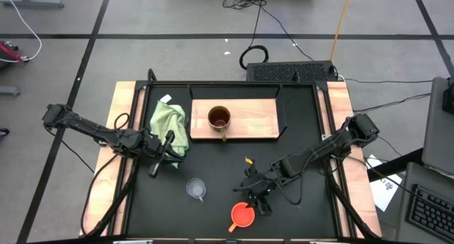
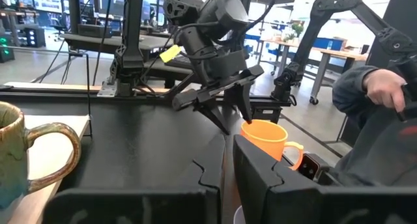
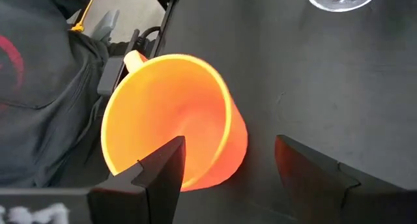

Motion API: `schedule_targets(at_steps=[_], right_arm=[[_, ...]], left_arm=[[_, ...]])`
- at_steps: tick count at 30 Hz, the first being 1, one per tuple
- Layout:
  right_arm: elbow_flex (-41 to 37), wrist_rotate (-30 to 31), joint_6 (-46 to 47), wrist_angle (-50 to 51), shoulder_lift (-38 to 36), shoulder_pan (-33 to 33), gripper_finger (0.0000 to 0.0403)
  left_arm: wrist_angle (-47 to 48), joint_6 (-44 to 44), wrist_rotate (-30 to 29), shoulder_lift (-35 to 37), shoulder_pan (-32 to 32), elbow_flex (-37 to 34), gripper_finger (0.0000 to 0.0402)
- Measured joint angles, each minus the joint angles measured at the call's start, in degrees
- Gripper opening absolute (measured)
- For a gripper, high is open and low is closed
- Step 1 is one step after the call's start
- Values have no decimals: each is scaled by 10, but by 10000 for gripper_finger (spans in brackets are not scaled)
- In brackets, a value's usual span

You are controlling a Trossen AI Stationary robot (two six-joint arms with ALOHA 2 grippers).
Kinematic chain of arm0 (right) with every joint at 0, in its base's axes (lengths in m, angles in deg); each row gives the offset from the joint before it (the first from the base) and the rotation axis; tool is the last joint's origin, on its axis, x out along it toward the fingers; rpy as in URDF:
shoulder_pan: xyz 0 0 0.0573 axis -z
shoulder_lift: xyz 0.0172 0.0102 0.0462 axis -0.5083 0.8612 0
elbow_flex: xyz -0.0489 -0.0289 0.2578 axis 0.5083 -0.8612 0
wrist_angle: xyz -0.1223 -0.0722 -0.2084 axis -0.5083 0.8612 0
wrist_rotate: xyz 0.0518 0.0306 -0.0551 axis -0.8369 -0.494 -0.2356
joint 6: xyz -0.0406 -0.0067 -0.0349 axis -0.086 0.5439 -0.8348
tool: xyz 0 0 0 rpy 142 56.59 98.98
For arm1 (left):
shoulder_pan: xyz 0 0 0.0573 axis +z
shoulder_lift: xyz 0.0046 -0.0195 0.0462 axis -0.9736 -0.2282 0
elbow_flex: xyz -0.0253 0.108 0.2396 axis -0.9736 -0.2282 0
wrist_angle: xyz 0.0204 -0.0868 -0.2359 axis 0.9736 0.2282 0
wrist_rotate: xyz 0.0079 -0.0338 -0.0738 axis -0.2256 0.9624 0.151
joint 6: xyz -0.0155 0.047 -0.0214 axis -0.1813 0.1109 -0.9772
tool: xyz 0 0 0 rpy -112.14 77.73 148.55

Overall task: Stack small to large cups/mugs on shelf
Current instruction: Put the orange mug to the right of the light green mug on the shelf

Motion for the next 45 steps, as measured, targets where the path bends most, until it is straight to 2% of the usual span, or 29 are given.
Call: schedule_targets(at_steps=[19, 30, 35, 45], right_arm=[[0, 0, 3, -9, 11, -4, 228], [2, -2, -25, -12, 35, -4, 202], [19, 0, -44, -8, 35, -7, 168], [21, -2, -58, 2, 35, -6, 49]], left_arm=[[4, 0, 0, 0, 0, 0, 33], [10, 1, 0, 0, 0, 0, 33], [17, 1, 0, 0, 0, 0, 33], [18, 1, 0, 0, 0, 0, 33]])
